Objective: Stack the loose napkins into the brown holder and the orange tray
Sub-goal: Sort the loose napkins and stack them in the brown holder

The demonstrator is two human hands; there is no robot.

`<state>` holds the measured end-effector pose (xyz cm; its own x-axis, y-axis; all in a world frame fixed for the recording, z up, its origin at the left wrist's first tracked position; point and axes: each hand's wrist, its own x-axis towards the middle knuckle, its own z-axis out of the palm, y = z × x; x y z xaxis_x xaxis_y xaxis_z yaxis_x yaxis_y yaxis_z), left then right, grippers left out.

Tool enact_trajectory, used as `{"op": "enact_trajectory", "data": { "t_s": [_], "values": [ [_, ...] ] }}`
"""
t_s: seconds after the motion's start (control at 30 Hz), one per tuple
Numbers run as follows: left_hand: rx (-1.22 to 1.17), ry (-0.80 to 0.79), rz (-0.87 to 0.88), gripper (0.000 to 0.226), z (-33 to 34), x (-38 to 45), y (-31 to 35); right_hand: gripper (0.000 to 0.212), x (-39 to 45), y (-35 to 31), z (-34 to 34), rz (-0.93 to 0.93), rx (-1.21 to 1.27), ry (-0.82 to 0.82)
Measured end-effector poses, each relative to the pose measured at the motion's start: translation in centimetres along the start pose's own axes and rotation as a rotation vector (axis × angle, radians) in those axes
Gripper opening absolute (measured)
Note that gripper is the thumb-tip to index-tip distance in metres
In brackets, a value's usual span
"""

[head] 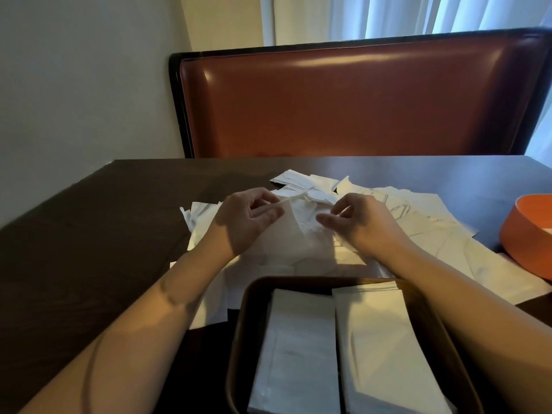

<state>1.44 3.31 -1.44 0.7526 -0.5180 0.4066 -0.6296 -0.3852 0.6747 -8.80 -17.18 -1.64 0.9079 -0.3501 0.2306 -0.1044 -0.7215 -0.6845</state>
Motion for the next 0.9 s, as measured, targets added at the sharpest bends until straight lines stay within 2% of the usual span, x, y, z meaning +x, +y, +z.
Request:
{"op": "enact_trajectory", "data": {
  "t_s": [0.07,0.17,0.27,0.43,0.5,0.67,0.8,0.9],
  "values": [
    [-0.036,-0.029,-0.012,0.01,0.0,-0.1,0.1,0.034,0.1,-0.1,-0.4,0.05,-0.043,-0.002],
    [-0.045,-0.058,-0.026,0.026,0.0,-0.3,0.4,0.035,-0.1,-0.5,-0.6,0.064,0.037,-0.07],
    [-0.037,-0.048,-0.026,0.026,0.0,-0.2,0.4,0.033,-0.5,-1.1,-0.6,0.067,0.146,-0.151],
    [-0.041,-0.031,-0.017,0.024,-0.2,-0.3,0.5,0.02,-0.7,-1.4,-0.9,0.037,0.174,-0.275],
    [-0.016,-0.055,-0.028,0.02,-0.3,-0.3,0.5,0.017,-0.7,-1.2,-1.0,-0.006,0.207,-0.26],
    [0.004,-0.065,-0.062,0.017,-0.6,-0.1,0.2,0.018,-0.4,-0.7,-0.9,-0.059,0.256,-0.091],
    [0.01,-0.067,-0.047,0.014,-0.5,-0.1,0.0,0.019,-0.3,-0.5,-1.4,0.023,0.329,-0.171],
    [-0.007,-0.026,-0.036,0.015,-0.4,-0.1,0.0,0.018,-0.2,-0.5,-2.4,0.071,0.328,-0.303]
  ]
}}
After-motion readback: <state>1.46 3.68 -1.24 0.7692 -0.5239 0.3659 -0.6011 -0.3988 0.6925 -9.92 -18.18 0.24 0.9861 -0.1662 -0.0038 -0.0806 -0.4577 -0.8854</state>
